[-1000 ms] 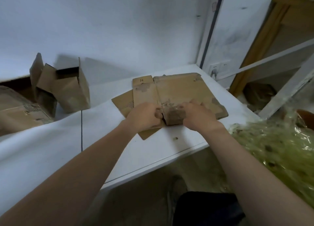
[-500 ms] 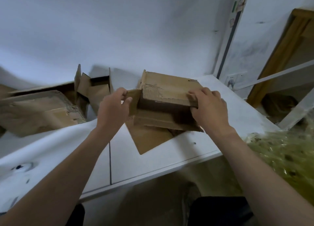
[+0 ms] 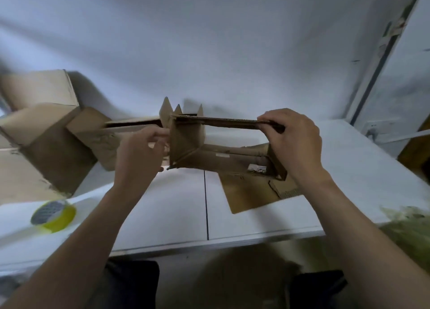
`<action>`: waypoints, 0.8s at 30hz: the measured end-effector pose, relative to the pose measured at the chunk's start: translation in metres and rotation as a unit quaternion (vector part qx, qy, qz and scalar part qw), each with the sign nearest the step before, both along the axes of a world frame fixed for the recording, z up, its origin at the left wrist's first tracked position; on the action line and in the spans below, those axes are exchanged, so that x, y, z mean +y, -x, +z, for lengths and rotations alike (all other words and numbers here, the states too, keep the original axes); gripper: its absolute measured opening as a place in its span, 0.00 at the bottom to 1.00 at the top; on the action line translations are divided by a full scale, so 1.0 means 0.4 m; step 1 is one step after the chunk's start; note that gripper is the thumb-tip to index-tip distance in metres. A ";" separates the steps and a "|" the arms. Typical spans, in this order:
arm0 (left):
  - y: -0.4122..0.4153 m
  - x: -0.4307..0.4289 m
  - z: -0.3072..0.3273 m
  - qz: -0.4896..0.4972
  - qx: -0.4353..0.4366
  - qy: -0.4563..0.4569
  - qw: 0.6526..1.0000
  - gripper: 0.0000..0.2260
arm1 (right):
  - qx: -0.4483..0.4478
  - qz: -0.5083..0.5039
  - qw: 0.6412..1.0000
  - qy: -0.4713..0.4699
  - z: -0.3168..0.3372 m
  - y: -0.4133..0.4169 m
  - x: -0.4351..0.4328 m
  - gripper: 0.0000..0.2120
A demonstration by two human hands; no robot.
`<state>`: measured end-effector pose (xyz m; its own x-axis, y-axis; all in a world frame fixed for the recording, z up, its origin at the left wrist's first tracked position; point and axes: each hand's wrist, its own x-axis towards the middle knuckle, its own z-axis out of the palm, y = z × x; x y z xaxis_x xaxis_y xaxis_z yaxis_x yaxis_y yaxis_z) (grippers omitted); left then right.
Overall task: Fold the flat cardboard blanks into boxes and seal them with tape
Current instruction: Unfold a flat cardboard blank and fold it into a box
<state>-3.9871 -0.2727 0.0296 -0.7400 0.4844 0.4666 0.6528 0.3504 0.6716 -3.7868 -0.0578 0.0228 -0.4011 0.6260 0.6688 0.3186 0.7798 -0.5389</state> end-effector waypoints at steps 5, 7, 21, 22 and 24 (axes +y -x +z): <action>0.001 -0.005 -0.043 -0.052 -0.062 0.017 0.997 0.07 | -0.006 0.020 0.997 0.073 0.025 0.031 -0.026 0.06; 0.008 0.012 -0.069 -0.023 -0.080 0.025 0.996 0.05 | -0.019 0.012 0.996 0.089 0.021 0.030 -0.025 0.06; 0.006 0.107 -0.135 0.045 -0.131 0.066 0.988 0.19 | 0.021 0.013 0.985 0.174 0.009 -0.054 0.034 0.04; 0.004 0.111 -0.141 0.043 -0.144 0.061 0.987 0.18 | 0.023 0.013 0.984 0.178 0.008 -0.060 0.037 0.04; 0.008 0.120 -0.159 0.031 -0.185 0.041 0.981 0.19 | 0.027 0.009 0.983 0.180 0.006 -0.069 0.042 0.04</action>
<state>-3.9904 -0.2249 -0.0342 -0.8809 0.4574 0.1218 0.3453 0.4449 0.8263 -3.7591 -0.0409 0.0252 -0.3834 0.8192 0.4266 0.2697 0.5410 -0.7966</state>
